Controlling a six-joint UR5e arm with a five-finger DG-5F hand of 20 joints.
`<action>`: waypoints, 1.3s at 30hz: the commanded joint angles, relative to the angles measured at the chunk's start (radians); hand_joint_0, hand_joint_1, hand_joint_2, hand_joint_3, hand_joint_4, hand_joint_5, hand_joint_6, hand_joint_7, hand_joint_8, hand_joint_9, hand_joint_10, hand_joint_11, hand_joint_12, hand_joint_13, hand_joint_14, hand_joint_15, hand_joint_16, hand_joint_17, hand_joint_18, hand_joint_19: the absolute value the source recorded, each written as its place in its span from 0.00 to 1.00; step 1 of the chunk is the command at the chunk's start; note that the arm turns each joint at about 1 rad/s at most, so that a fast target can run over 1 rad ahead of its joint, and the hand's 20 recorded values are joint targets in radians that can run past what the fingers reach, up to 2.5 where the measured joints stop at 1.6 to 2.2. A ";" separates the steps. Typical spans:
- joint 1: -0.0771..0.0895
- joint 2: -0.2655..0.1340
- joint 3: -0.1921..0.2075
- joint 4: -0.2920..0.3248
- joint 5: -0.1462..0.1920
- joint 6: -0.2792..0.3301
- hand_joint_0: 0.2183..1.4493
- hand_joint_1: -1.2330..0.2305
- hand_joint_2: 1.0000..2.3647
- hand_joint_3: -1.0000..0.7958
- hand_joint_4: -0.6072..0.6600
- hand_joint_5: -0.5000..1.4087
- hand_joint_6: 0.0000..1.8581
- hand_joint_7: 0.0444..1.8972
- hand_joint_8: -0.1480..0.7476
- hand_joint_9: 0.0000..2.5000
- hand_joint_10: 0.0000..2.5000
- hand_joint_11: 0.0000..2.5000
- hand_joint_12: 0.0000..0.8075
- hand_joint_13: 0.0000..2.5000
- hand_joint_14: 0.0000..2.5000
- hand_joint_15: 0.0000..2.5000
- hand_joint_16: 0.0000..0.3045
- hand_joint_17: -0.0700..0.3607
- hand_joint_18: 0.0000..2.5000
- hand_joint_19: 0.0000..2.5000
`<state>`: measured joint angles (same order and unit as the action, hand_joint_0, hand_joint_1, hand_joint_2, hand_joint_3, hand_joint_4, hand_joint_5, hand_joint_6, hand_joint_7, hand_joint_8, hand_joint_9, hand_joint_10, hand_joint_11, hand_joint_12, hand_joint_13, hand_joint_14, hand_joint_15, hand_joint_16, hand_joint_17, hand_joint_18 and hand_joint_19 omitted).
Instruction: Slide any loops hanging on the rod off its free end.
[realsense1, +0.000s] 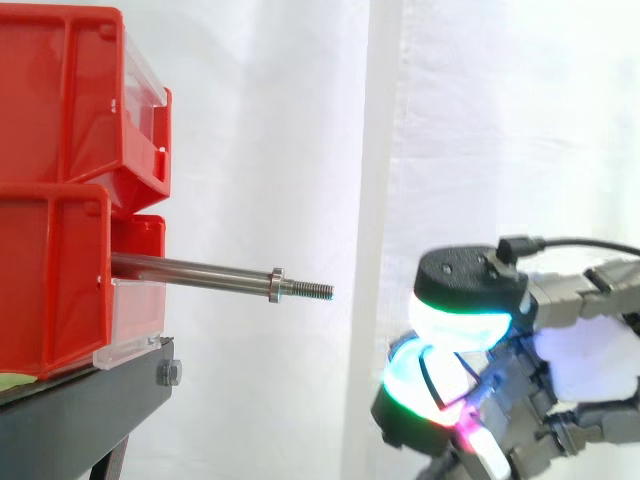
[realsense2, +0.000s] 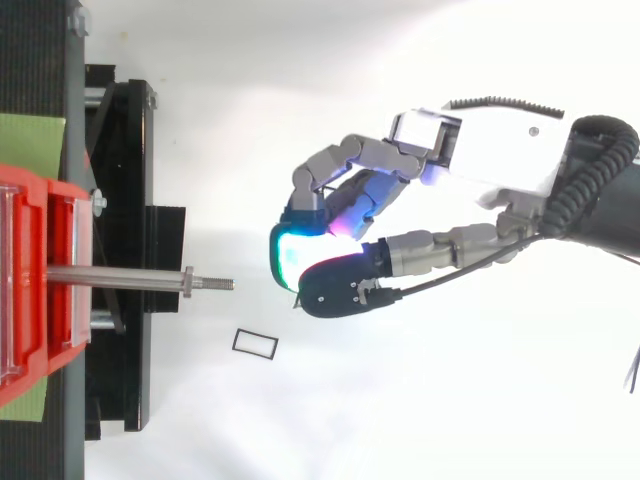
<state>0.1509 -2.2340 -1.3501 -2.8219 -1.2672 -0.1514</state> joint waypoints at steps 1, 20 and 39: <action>0.003 0.001 0.000 -0.031 -0.003 -0.013 0.30 0.35 0.01 0.53 0.53 0.20 0.48 0.60 0.60 0.43 0.00 0.28 0.50 0.29 0.00 0.12 0.18 0.44 0.24 0.15; 0.003 0.001 0.000 -0.027 -0.001 -0.022 0.30 0.35 0.01 0.53 0.53 0.20 0.48 0.61 0.61 0.45 0.01 0.28 0.51 0.30 0.00 0.12 0.19 0.47 0.28 0.15; 0.003 0.001 0.000 -0.028 -0.001 -0.023 0.31 0.34 0.01 0.52 0.53 0.20 0.48 0.59 0.61 0.50 0.01 0.29 0.49 0.33 0.00 0.12 0.19 0.47 0.31 0.15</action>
<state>0.1534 -2.2335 -1.3499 -2.8489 -1.2686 -0.1743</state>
